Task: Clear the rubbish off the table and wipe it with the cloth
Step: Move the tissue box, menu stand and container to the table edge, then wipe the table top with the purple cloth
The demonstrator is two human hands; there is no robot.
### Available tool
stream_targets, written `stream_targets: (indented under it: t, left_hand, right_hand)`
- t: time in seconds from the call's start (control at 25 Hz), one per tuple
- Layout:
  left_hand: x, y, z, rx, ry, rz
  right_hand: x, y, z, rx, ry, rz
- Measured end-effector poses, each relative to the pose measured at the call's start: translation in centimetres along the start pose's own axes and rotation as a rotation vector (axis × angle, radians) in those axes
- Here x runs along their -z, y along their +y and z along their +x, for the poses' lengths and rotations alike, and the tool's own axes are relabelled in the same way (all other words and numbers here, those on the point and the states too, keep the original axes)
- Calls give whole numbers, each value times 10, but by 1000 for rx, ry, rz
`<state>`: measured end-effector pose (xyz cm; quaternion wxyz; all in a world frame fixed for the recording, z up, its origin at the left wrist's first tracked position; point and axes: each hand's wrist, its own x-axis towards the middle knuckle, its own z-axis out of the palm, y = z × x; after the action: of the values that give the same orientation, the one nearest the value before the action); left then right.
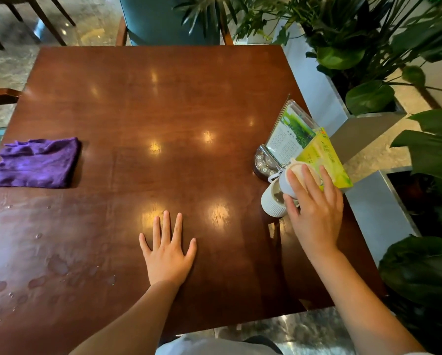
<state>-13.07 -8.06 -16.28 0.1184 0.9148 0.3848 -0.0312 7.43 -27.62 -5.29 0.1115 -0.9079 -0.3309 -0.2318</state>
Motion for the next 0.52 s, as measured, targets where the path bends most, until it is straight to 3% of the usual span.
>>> stream_targets:
  t: [0.32,0.52]
  left_hand:
    - [2,0,0,-7,-30,5]
    - [25,1,6,0,-233,94]
  right_hand:
    - [13,-15,-2,-37,-157,-20]
    - [23,-63,3,48,-96,124]
